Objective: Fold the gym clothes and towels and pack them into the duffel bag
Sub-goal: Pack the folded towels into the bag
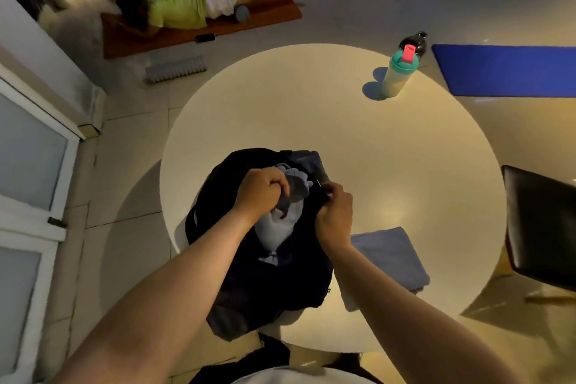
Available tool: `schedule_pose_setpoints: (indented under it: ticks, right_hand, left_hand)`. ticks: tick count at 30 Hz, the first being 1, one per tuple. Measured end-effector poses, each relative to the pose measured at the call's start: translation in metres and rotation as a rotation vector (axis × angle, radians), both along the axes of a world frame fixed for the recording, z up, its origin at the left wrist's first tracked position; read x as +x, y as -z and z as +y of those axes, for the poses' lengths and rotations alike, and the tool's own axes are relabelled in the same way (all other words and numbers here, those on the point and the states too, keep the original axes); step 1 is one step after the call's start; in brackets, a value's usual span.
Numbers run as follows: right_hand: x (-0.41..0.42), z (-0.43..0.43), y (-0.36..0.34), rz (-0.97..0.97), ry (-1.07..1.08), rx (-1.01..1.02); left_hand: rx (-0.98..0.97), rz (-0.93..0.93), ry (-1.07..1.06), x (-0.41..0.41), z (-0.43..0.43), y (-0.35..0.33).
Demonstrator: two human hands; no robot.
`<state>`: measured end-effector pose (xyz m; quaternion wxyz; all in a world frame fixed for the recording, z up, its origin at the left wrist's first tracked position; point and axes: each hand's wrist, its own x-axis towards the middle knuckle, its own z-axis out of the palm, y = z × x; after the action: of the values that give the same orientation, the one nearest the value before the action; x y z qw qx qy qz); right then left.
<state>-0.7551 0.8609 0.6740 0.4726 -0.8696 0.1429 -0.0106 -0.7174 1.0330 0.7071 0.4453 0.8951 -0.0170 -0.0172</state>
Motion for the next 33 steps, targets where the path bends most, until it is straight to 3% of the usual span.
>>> schedule_pose_setpoints:
  ticks: [2, 6, 8, 12, 16, 21, 27, 29, 33]
  right_hand:
    - [-0.002, -0.001, -0.002, 0.001, -0.006, 0.046]
    - [-0.004, -0.004, 0.000, 0.043, -0.095, -0.040]
    - [0.001, -0.003, 0.003, 0.058, -0.180, -0.131]
    - [0.012, 0.000, 0.006, 0.094, -0.200, -0.212]
    - [0.006, 0.005, 0.001, 0.018, -0.226, -0.162]
    - [-0.002, -0.008, -0.004, -0.130, -0.191, -0.091]
    - [-0.004, -0.020, 0.000, -0.018, -0.273, -0.184]
    - [0.000, -0.023, 0.004, 0.027, -0.295, -0.175]
    - [0.001, -0.026, 0.006, 0.028, -0.265, -0.120]
  left_hand:
    - [0.027, -0.018, 0.028, 0.013, -0.010, -0.001]
    - [0.438, 0.138, 0.028, 0.028, -0.021, 0.019]
    - [0.539, 0.175, 0.037, 0.027, -0.020, 0.030]
    - [0.525, -0.145, 0.031, -0.006, -0.018, 0.041]
    - [0.633, 0.130, 0.195, -0.039, -0.026, 0.058]
    - [0.714, 0.237, 0.365, -0.009, -0.043, 0.052]
    - [0.713, 0.366, 0.343, 0.039, -0.041, 0.055]
    - [0.625, 0.292, 0.285, 0.037, -0.042, 0.063]
    - [0.452, -0.073, 0.040, -0.012, -0.036, 0.073]
